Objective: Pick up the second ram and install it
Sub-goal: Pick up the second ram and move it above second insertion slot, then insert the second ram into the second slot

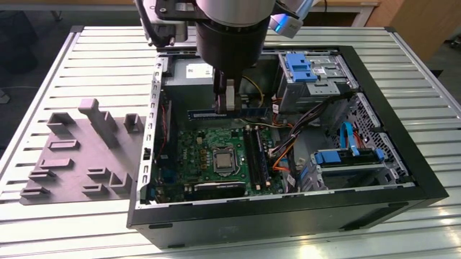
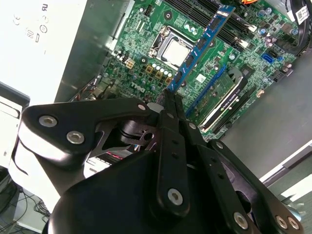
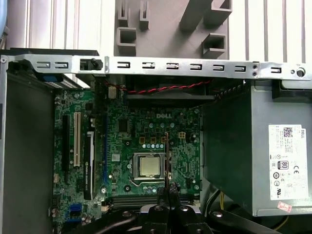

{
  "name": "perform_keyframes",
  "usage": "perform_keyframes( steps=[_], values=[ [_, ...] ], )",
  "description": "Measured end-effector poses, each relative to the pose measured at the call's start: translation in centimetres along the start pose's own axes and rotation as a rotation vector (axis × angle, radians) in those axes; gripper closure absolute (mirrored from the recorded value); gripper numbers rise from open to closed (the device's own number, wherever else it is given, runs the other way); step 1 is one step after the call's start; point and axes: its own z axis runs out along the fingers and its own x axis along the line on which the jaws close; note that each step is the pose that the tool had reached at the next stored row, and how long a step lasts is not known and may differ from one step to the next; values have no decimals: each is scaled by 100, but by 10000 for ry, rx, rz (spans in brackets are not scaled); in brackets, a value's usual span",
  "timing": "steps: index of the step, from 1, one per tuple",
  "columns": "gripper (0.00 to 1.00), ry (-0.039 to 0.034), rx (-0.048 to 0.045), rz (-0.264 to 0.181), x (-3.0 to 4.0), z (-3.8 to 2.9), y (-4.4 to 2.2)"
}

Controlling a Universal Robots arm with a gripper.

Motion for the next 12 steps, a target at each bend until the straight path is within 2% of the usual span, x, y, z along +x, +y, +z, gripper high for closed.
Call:
perform_keyframes(
  steps=[12],
  values=[
    [89,0,0,0,2,14,-1]
  ],
)
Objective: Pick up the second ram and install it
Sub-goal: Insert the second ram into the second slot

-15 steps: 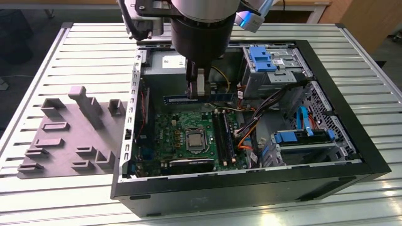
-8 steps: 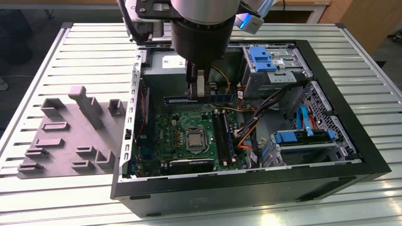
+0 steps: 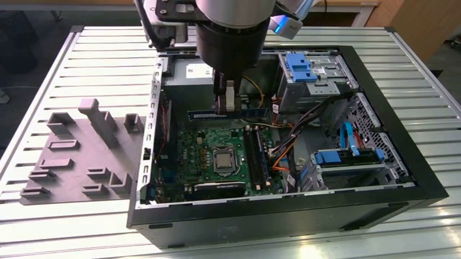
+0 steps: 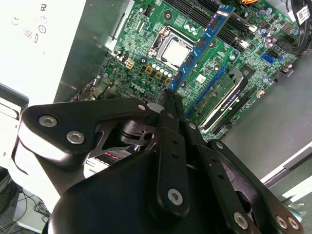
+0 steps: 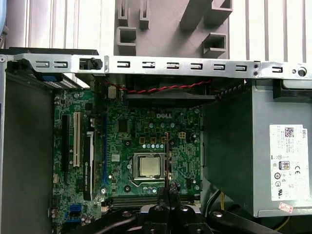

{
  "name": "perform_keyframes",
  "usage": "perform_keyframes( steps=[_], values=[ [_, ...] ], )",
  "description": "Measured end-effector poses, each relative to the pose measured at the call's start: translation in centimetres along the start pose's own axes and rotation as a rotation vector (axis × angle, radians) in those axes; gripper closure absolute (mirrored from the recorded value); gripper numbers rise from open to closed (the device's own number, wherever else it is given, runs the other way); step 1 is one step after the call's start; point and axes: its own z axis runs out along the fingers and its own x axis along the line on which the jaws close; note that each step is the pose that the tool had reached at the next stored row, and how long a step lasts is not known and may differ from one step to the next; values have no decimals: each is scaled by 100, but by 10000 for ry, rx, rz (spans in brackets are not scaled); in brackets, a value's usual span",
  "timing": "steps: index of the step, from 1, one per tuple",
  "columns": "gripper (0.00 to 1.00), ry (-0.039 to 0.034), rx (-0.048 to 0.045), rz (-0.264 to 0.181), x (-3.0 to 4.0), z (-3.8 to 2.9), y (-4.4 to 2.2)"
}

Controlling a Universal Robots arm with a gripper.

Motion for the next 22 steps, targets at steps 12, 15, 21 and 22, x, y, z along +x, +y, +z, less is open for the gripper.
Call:
perform_keyframes(
  steps=[12,15,21,22],
  values=[
    [89,-17,35,346,0,0,0],
    [89,-28,59,579,0,0,0],
    [89,-42,87,860,0,0,0],
    [89,-44,91,899,0,0,0]
  ],
)
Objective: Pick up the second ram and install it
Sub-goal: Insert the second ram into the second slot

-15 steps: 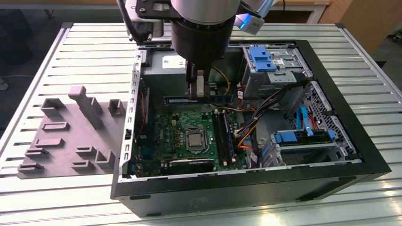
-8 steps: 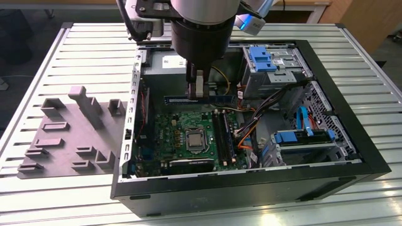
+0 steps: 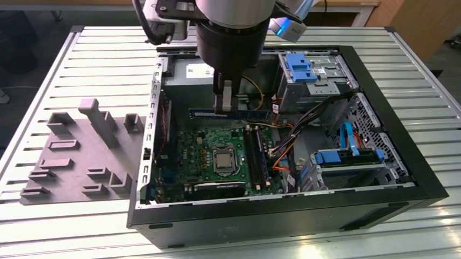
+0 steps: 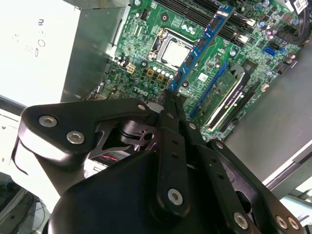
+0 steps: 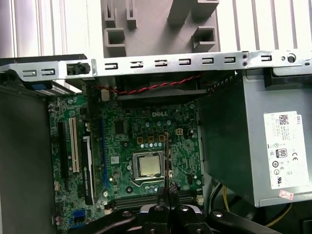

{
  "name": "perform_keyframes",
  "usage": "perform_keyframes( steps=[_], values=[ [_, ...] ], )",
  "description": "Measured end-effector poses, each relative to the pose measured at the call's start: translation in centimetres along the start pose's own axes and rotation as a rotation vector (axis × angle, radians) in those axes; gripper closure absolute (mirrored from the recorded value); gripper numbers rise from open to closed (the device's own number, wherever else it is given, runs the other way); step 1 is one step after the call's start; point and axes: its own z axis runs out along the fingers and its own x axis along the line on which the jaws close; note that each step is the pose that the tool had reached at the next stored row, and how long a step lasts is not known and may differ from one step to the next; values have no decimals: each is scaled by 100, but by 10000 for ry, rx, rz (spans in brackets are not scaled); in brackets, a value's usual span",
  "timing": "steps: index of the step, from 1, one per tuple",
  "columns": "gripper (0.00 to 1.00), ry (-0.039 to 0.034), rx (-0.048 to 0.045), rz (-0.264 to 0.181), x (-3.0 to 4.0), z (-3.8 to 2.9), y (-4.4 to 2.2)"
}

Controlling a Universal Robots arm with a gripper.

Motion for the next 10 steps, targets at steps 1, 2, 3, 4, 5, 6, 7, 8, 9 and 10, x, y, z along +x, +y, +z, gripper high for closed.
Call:
perform_keyframes(
  steps=[1,2,3,4,5,6,7,8,9,10],
  values=[
    [89,-3,4,39,0,0,0],
    [89,-5,8,78,0,0,0],
    [89,-6,12,121,0,0,0],
    [89,-9,17,162,0,0,0],
    [89,-10,20,202,0,0,0],
    [89,-12,25,242,0,0,0],
    [89,-15,29,283,0,0,0],
    [89,-16,33,325,0,0,0],
    [89,-19,37,369,0,0,0],
    [89,-21,42,409,0,0,0]
  ],
)
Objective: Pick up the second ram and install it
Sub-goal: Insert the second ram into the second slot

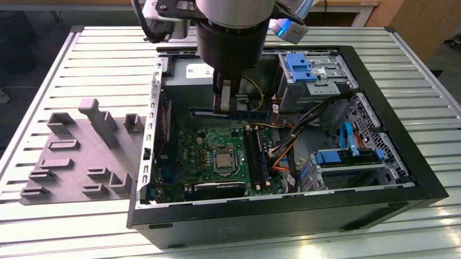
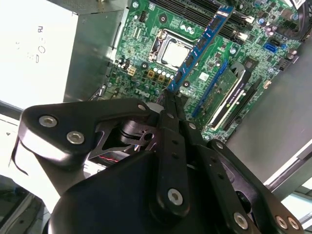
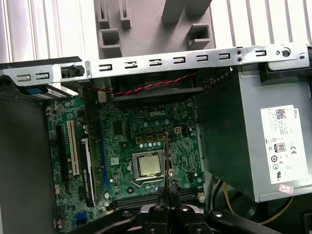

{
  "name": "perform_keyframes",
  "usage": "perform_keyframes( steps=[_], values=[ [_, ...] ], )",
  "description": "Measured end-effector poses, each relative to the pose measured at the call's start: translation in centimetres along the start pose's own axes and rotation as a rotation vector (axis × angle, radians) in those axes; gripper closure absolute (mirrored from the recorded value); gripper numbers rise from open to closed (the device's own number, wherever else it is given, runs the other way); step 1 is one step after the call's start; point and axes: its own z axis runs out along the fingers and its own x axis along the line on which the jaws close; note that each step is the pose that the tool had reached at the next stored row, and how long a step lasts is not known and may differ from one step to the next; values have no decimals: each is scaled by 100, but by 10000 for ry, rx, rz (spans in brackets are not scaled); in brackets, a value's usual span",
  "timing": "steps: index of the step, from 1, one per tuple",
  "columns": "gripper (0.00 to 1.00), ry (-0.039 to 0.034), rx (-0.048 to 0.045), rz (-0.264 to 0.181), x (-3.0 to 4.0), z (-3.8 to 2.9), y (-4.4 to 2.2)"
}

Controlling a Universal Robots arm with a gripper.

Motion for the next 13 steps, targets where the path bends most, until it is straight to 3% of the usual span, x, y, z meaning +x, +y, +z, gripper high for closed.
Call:
perform_keyframes(
  steps=[13],
  values=[
    [89,-24,50,490,0,0,0]
  ],
)
